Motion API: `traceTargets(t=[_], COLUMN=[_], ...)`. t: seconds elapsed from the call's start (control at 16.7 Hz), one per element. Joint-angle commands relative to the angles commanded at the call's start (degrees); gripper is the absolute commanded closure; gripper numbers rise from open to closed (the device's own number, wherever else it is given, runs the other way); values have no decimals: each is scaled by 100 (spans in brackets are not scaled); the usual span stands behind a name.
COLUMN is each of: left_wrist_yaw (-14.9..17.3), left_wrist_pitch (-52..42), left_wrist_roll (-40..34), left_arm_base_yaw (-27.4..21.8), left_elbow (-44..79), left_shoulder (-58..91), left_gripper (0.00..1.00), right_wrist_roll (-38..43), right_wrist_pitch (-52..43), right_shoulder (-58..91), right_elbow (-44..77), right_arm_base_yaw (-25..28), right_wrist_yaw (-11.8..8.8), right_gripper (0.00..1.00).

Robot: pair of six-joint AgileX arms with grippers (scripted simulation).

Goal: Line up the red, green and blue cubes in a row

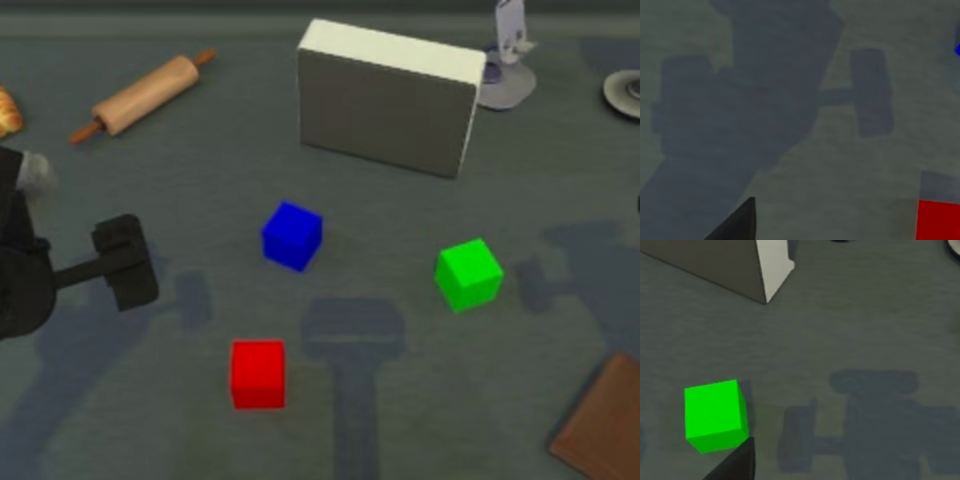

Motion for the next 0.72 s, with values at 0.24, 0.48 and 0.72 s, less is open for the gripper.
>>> traceTargets(t=[0.24,0.48,0.72], left_wrist_yaw=[3,59,148], left_wrist_pitch=[1166,2230,3119], left_wrist_roll=[889,1847,2677], left_arm_base_yaw=[846,1483,1889], left_elbow=[-1710,-3025,-3794], left_shoulder=[-2231,-4018,-5183], left_gripper=[0,0,0], right_wrist_roll=[112,218,304], right_wrist_pitch=[-1349,-2537,-3389], right_shoulder=[2575,4720,6216], right_elbow=[1856,3524,4857], right_arm_base_yaw=[507,959,1305], right_wrist_yaw=[16,27,28], right_gripper=[0,0,0])
